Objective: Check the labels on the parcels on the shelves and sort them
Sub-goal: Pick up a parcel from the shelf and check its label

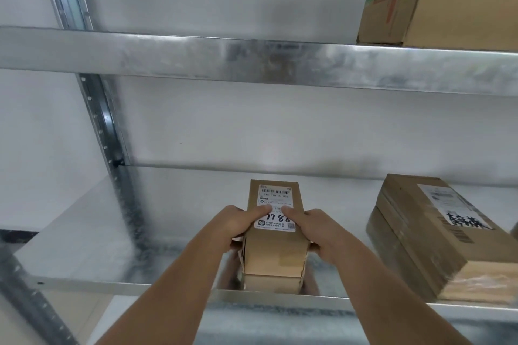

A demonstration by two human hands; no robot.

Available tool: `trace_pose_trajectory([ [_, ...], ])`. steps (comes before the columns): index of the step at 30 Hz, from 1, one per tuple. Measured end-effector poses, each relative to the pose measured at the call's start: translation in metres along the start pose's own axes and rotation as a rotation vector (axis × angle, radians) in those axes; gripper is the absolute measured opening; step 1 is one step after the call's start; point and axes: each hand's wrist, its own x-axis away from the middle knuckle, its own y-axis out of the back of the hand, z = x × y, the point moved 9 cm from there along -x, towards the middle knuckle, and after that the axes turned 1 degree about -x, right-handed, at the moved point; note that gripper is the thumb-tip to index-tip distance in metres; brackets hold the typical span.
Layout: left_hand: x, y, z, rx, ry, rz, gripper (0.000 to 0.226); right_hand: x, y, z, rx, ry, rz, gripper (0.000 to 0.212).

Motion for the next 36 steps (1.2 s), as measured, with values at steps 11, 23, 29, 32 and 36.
trace_pose_trajectory([
  [11,0.001,-0.003,0.003,0.025,-0.017,0.001,0.053,-0.005,0.001,-0.004,-0.016,0.015,0.017,0.030],
  [23,-0.005,-0.004,-0.006,0.048,0.010,0.007,0.029,-0.014,0.004,0.001,0.012,-0.026,-0.011,0.012],
  [29,-0.001,-0.003,-0.006,0.030,0.021,0.020,0.032,-0.008,0.004,-0.003,0.016,-0.022,-0.009,0.020],
  [32,0.005,-0.004,-0.006,0.027,0.022,0.024,0.036,-0.003,0.004,-0.002,0.022,-0.039,-0.003,0.026],
  [36,0.014,-0.005,-0.005,0.038,-0.006,0.012,0.046,0.013,0.001,0.000,-0.118,-0.061,0.022,0.030],
])
